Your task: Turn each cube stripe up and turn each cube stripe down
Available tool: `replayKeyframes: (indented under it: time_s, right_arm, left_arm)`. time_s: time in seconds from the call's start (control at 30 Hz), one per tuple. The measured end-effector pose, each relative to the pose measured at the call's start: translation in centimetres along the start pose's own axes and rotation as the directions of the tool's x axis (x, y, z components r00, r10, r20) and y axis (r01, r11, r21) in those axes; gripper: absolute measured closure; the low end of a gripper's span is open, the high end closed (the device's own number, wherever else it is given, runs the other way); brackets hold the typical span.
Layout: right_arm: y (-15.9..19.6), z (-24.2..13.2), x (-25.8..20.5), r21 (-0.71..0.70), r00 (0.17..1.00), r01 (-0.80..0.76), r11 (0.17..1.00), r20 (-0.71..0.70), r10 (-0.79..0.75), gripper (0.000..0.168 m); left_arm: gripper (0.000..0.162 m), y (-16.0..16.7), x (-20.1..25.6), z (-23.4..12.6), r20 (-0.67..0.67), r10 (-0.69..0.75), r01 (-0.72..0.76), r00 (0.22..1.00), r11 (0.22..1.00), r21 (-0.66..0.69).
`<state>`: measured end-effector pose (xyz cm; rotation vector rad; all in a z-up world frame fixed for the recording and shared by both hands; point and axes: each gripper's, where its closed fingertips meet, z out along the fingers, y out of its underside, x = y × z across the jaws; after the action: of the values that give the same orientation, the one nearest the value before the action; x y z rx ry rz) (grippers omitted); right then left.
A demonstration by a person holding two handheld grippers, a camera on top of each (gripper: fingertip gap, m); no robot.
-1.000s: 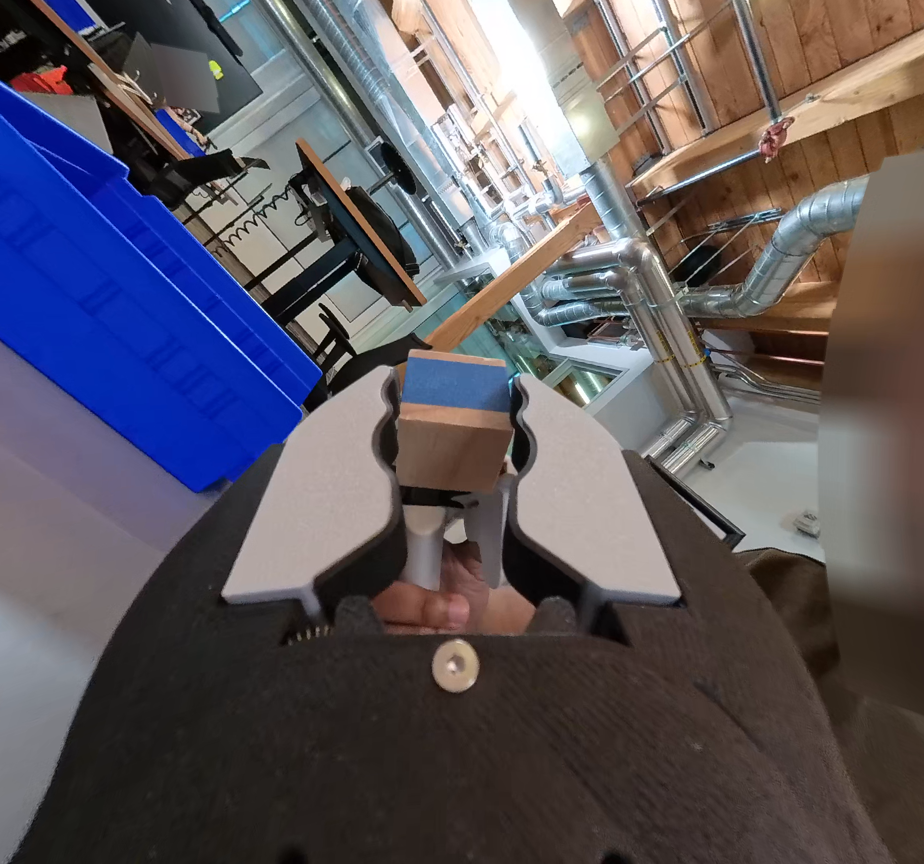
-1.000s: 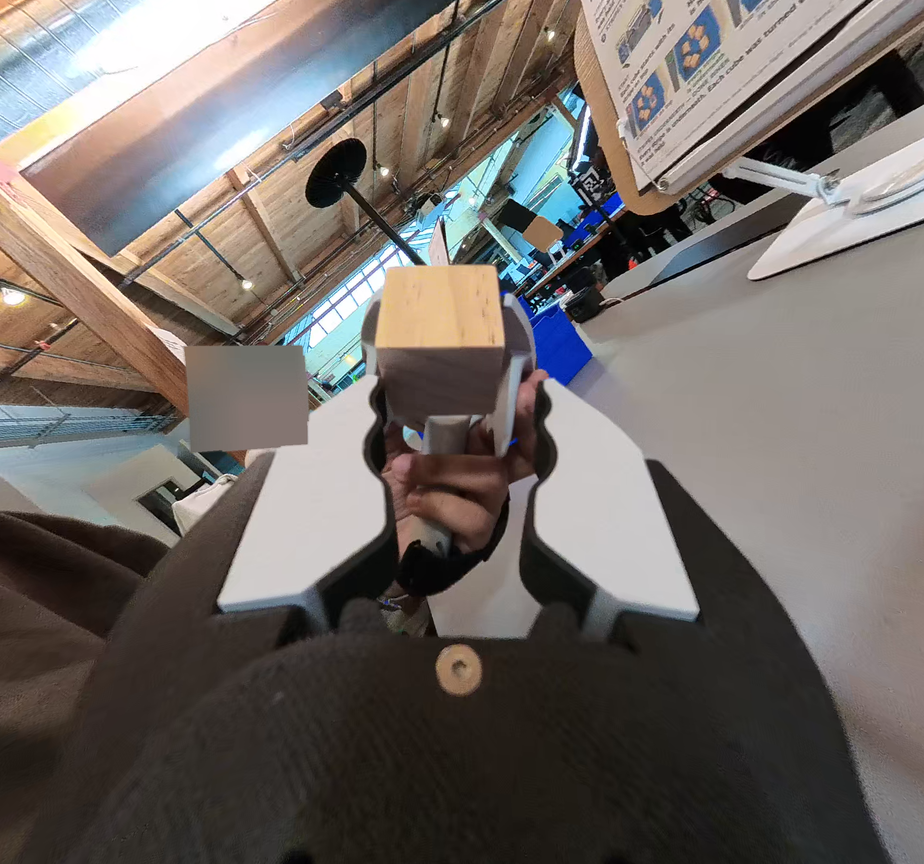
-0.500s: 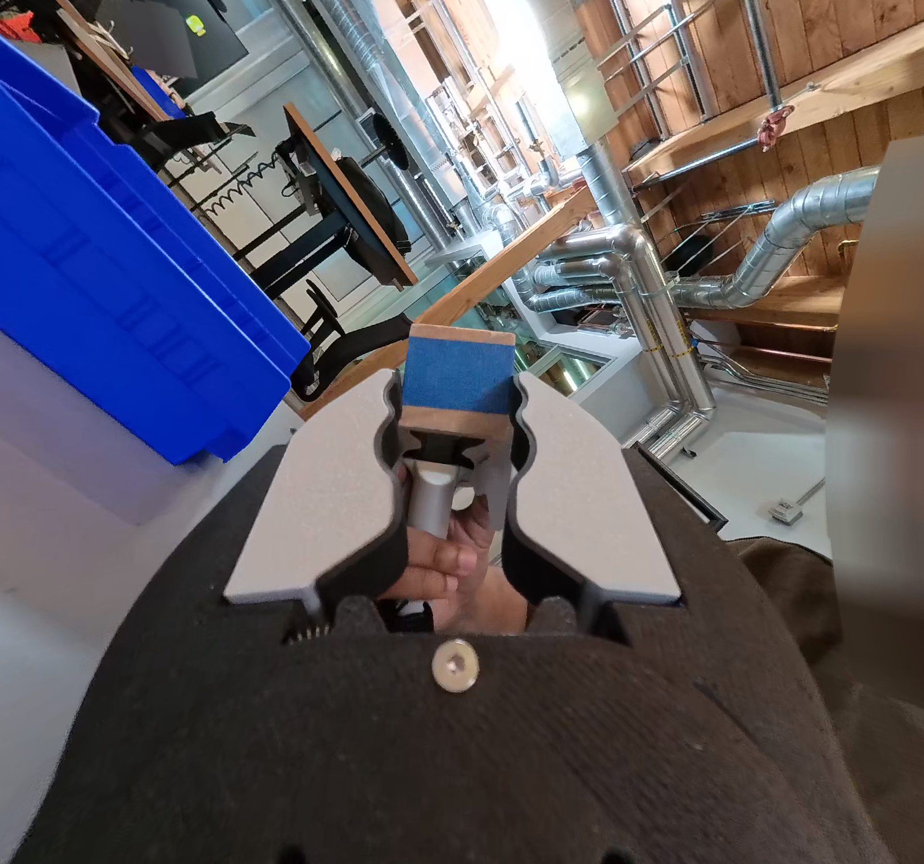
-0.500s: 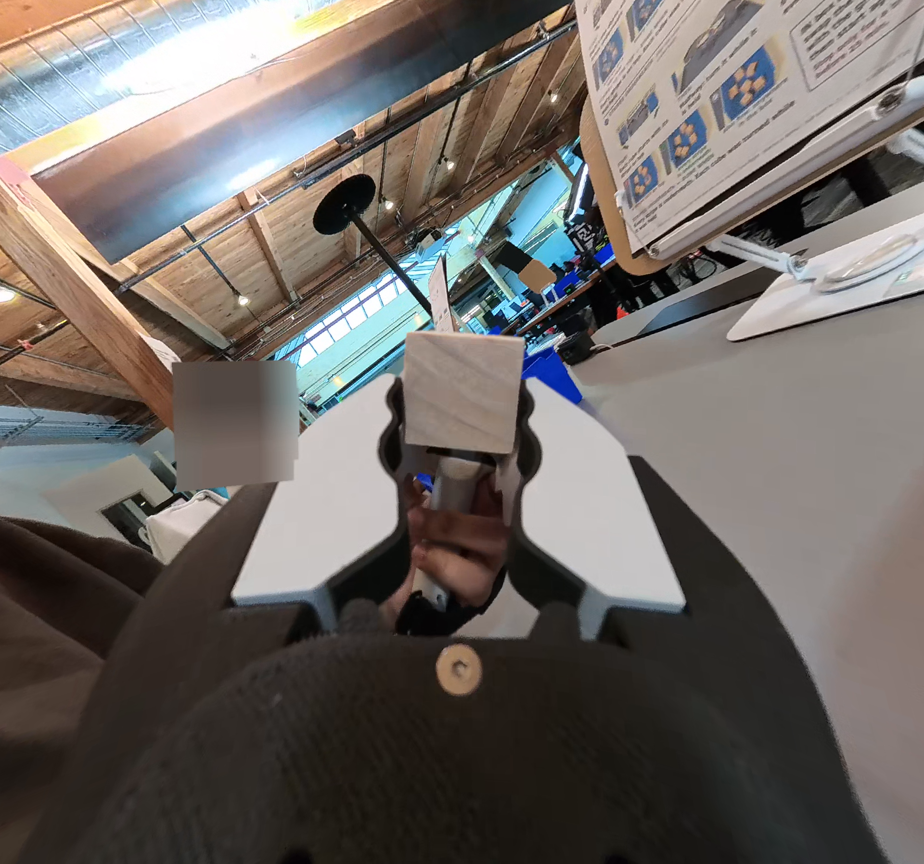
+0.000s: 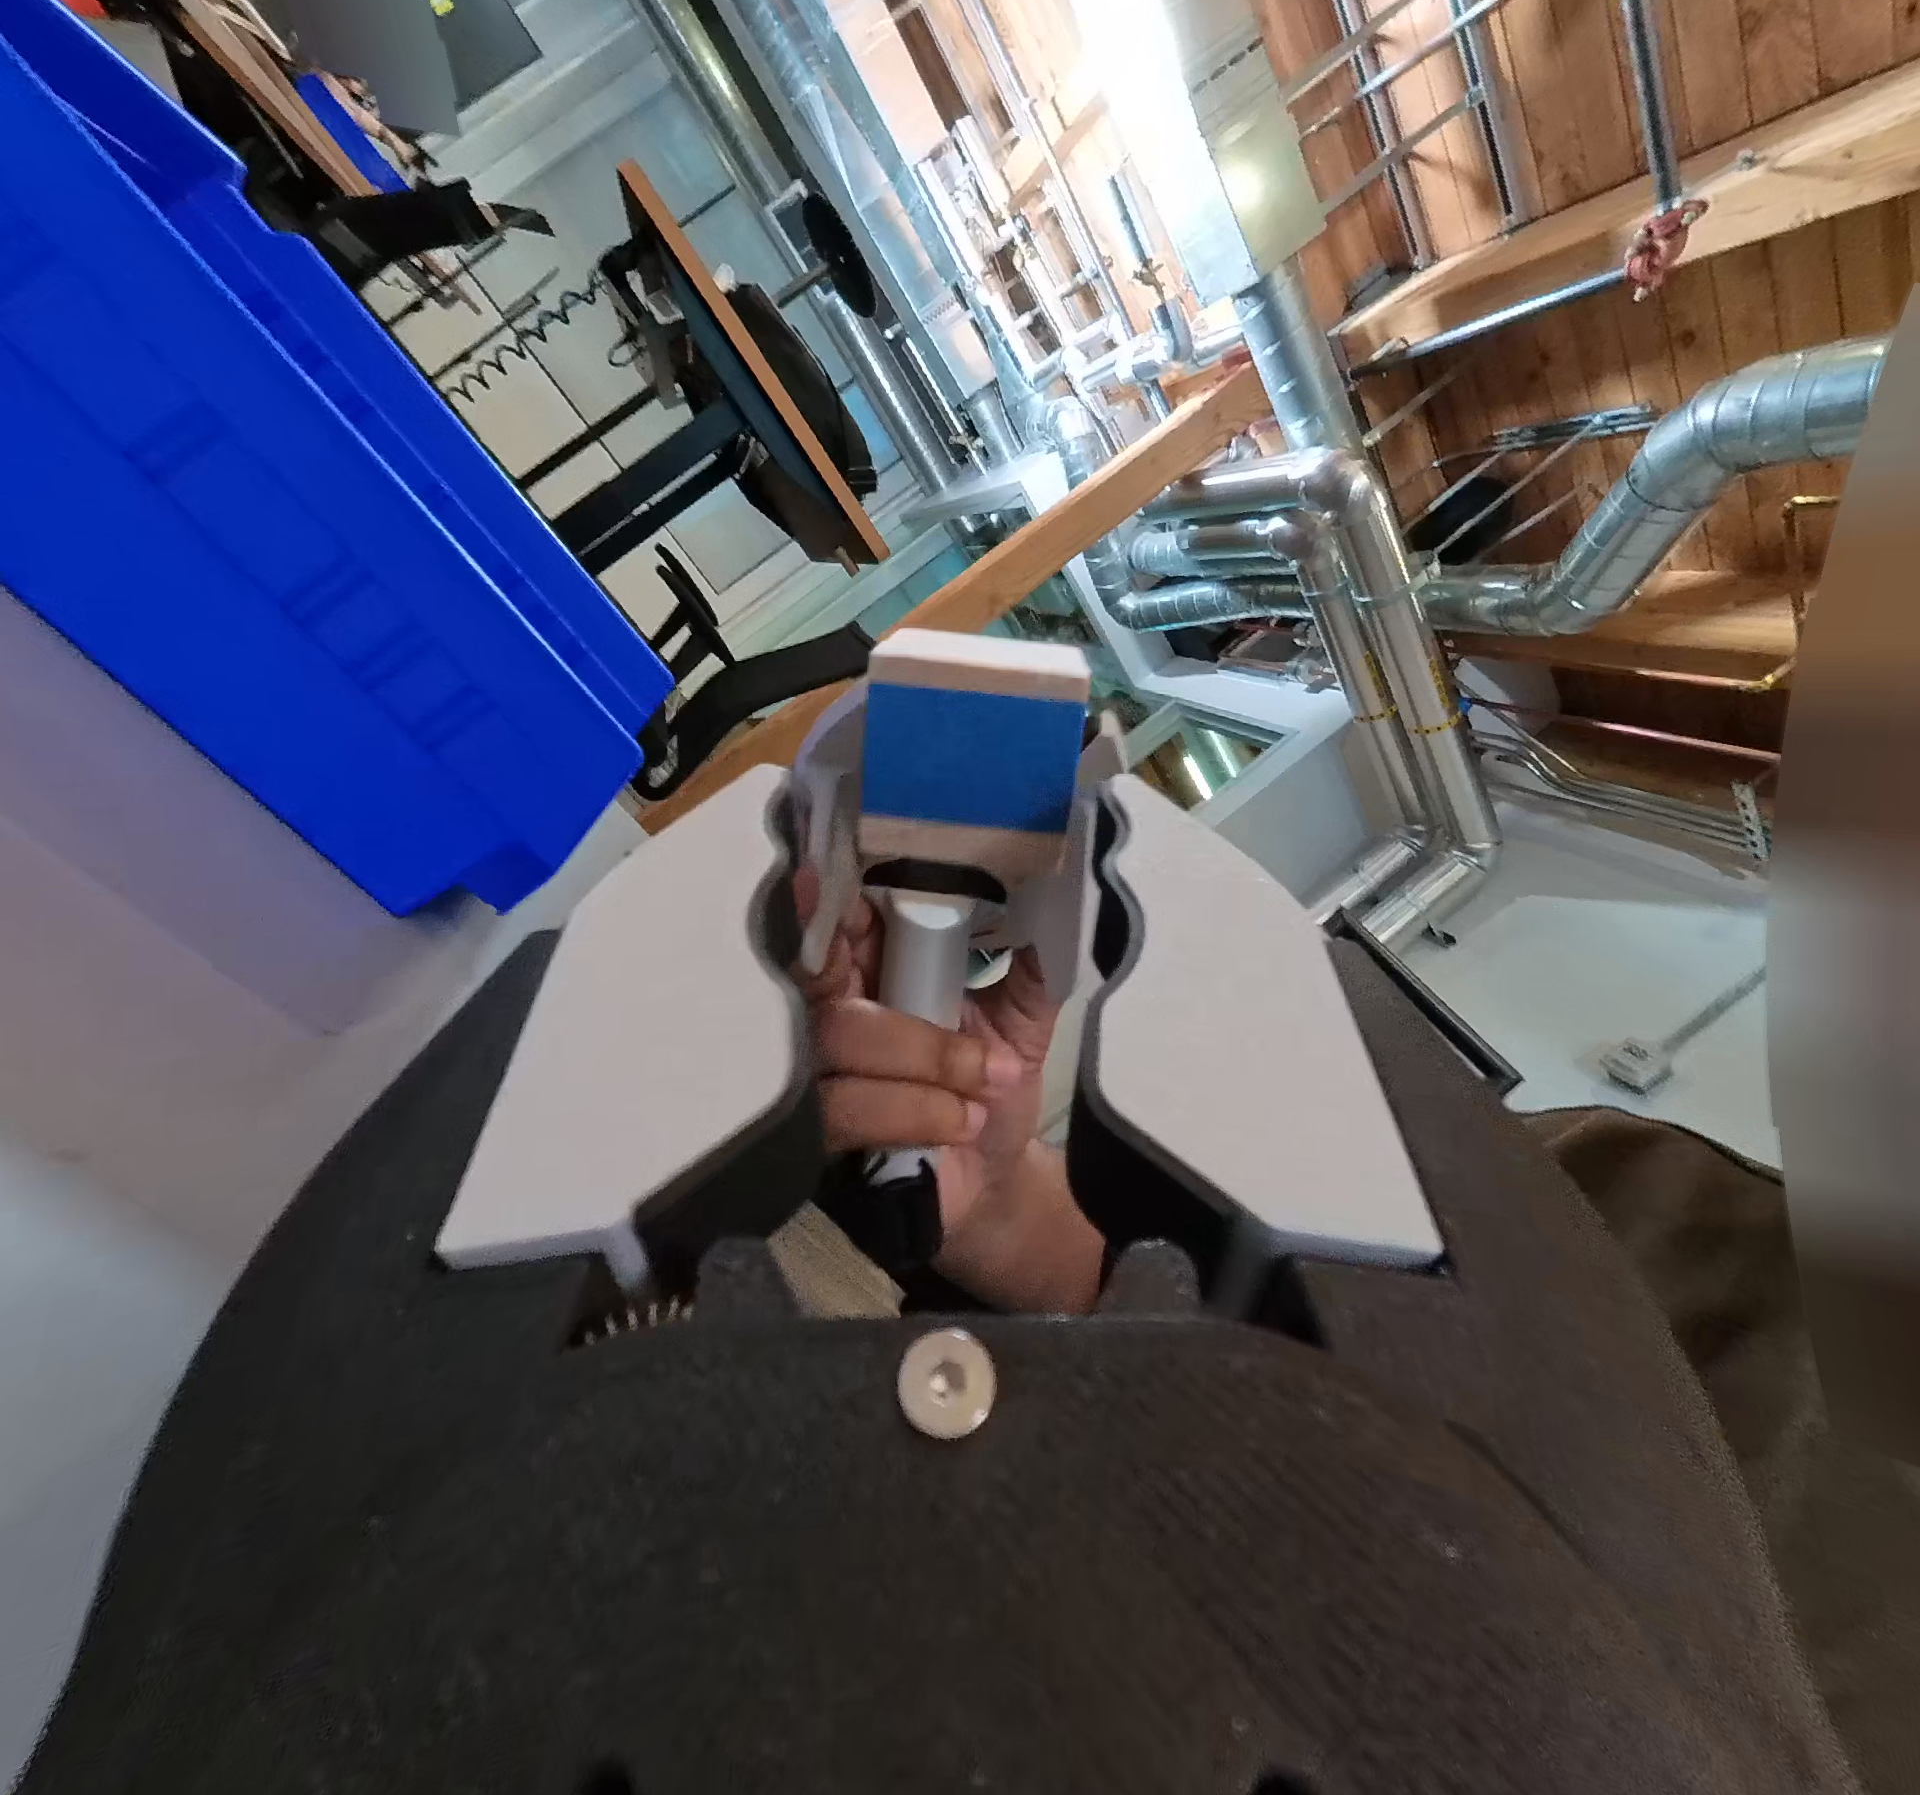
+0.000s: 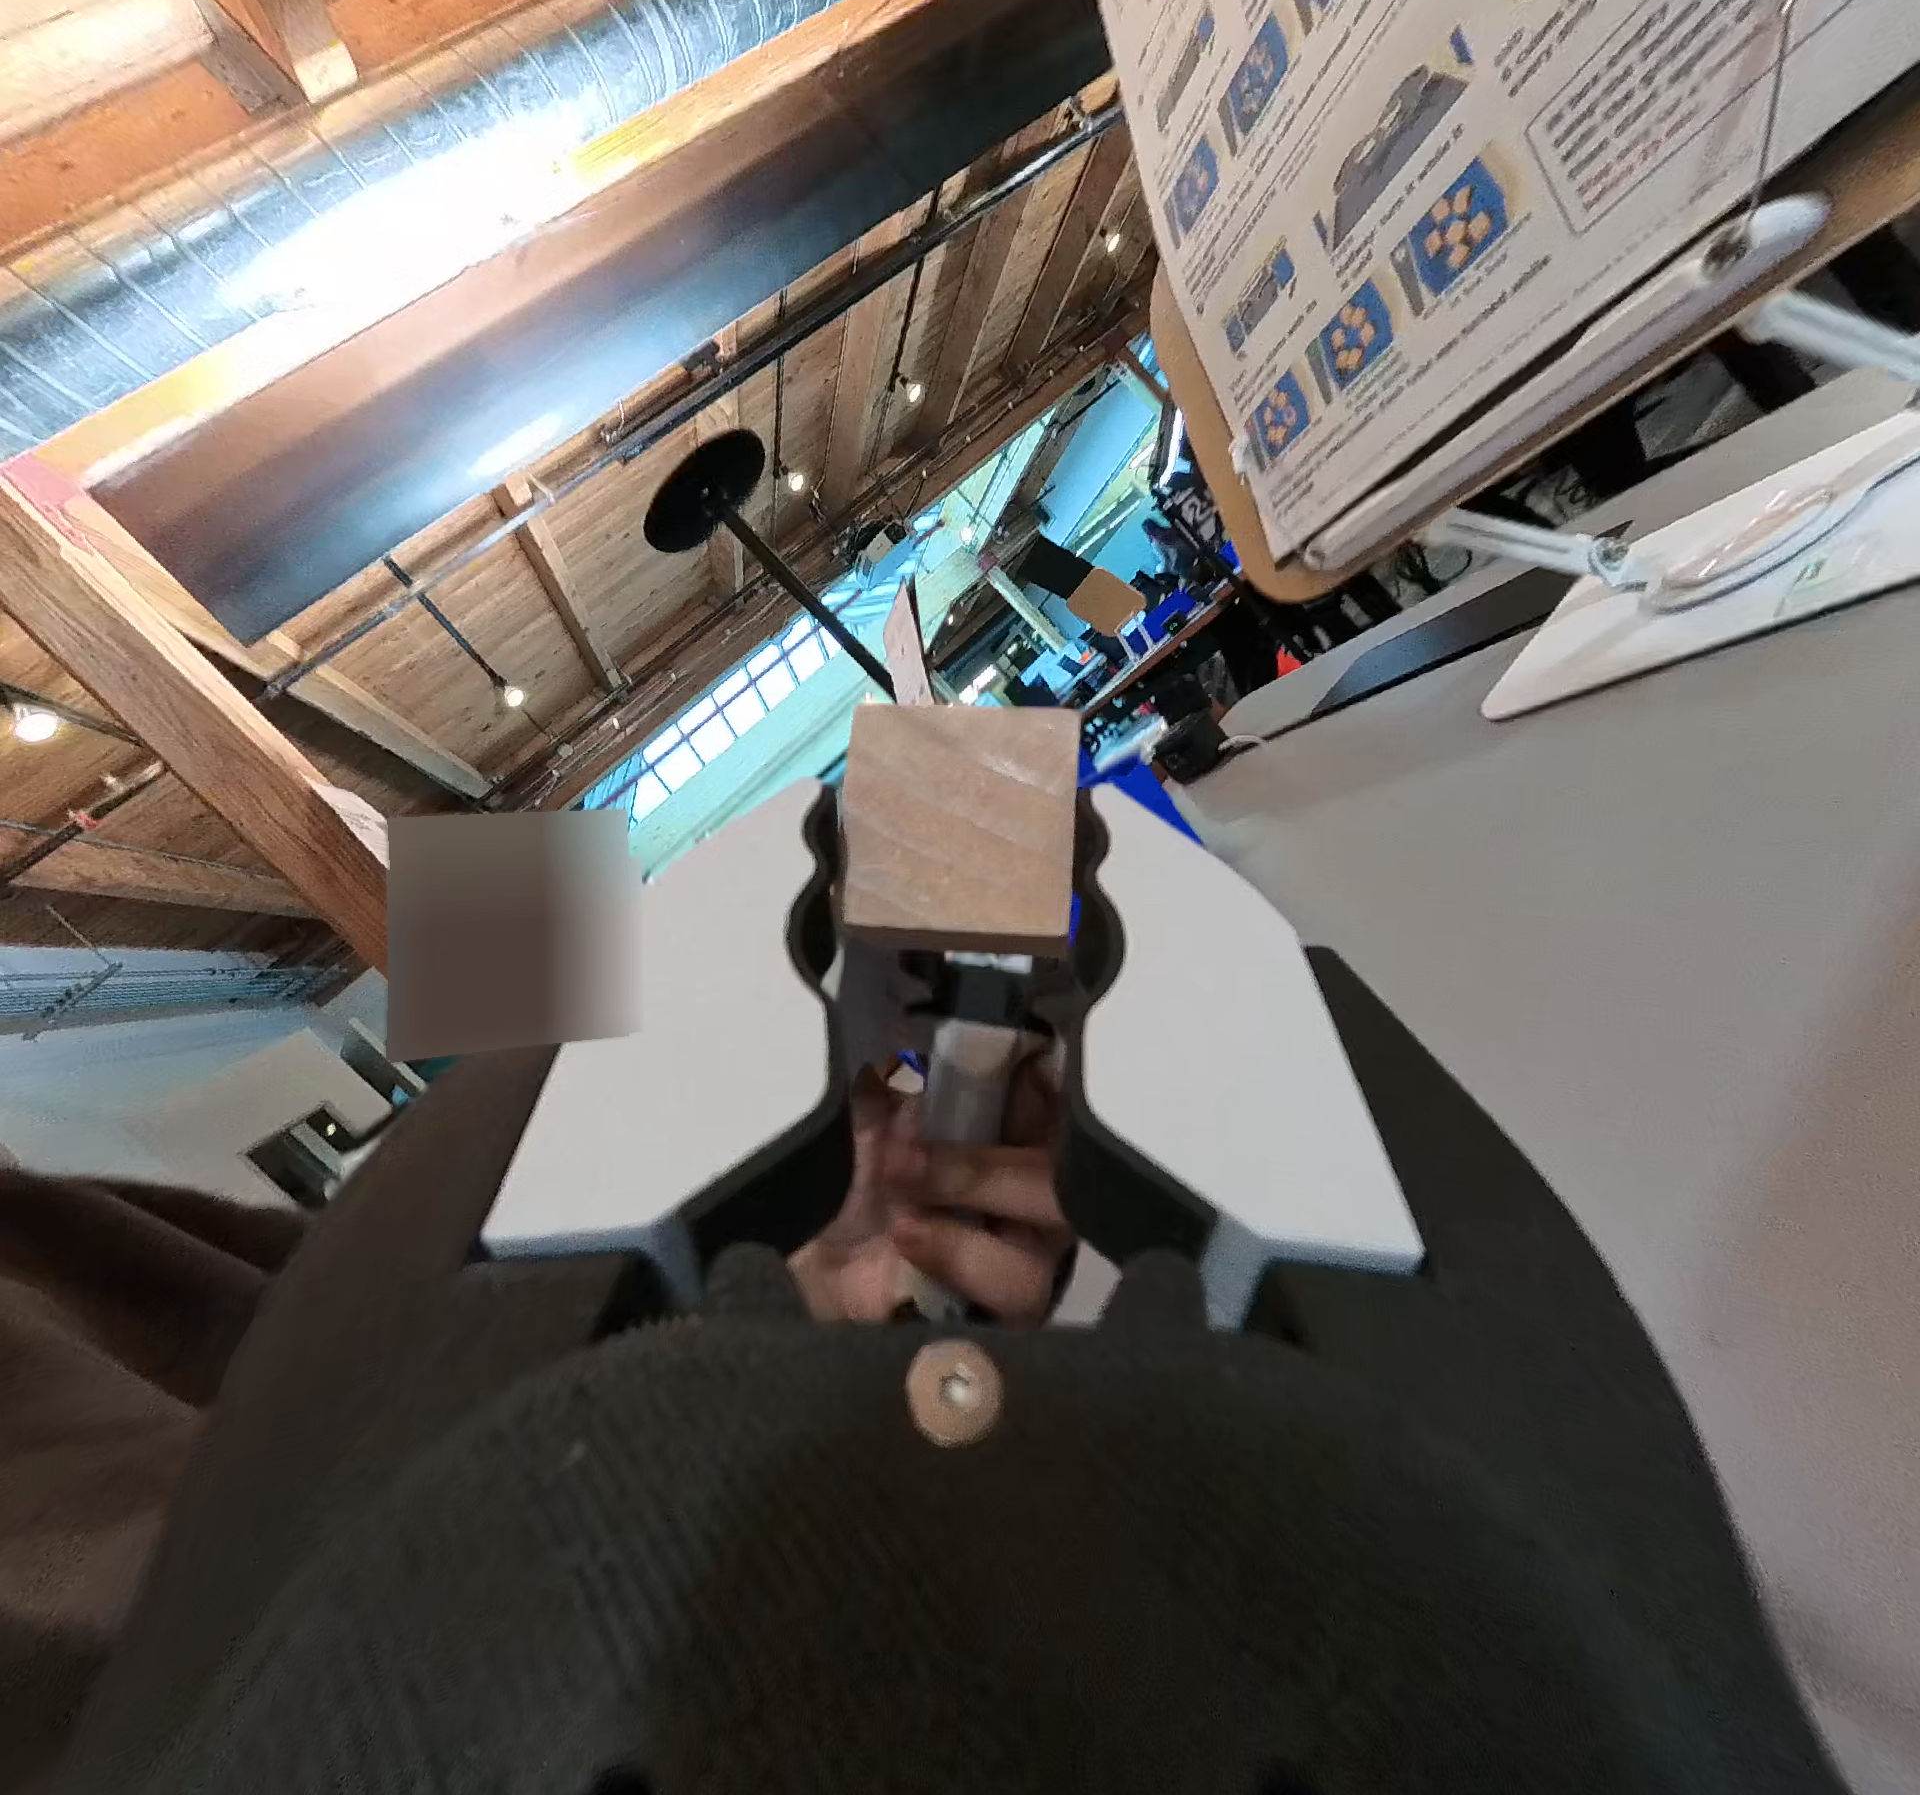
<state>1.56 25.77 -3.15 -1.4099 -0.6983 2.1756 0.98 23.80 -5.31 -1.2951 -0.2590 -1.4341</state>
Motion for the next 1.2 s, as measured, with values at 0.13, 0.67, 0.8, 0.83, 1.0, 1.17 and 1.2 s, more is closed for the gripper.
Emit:
replayKeyframes:
  time_s: [0.13, 0.67, 0.8, 0.83, 1.0, 1.17, 1.2]
  right_arm:
    - [-5.6, 0.8, 1.6, 0.062, 0.994, 0.014, 0.998, -0.106, -0.007, 0.124]
    - [-11.2, -7.9, 25.8, -0.517, 0.501, 0.067, 0.853, -0.722, -0.477, 0.124]
    - [-10.3, -7.4, 26.9, -0.615, 0.46, 0.083, 0.784, -0.674, -0.578, 0.124]
    - [-9.9, -7.3, 27.1, -0.635, 0.453, 0.081, 0.768, -0.663, -0.596, 0.124]
    - [-8.9, -7.8, 27.7, -0.694, 0.396, 0.062, 0.718, -0.643, -0.656, 0.123]
    - [-10.2, -7.6, 26.3, -0.63, 0.423, 0.073, 0.774, -0.683, -0.596, 0.107]
    - [-10.7, -7.4, 25.7, -0.606, 0.439, 0.081, 0.791, -0.691, -0.574, 0.105]
  left_arm:
    - [0.088, -1.2, -1.6, -0.6, 0.08, 0.028, -0.032, 0.996, 0.999, 0.039]
    - [0.086, -1.1, -4.7, -2.6, 0.237, 0.246, -0.219, 0.94, 0.966, -0.137]
    - [0.085, -0.8, -5.4, -2.6, 0.254, 0.264, -0.226, 0.931, 0.959, -0.17]
    - [0.085, -0.7, -5.5, -2.6, 0.253, 0.263, -0.224, 0.931, 0.959, -0.174]
    - [0.085, -0.4, -5.8, -2.5, 0.255, 0.252, -0.211, 0.933, 0.961, -0.177]
    - [0.085, -0.5, -5.6, -2.7, 0.254, 0.257, -0.217, 0.932, 0.96, -0.177]
    - [0.085, -0.6, -5.6, -2.7, 0.255, 0.259, -0.219, 0.931, 0.96, -0.176]
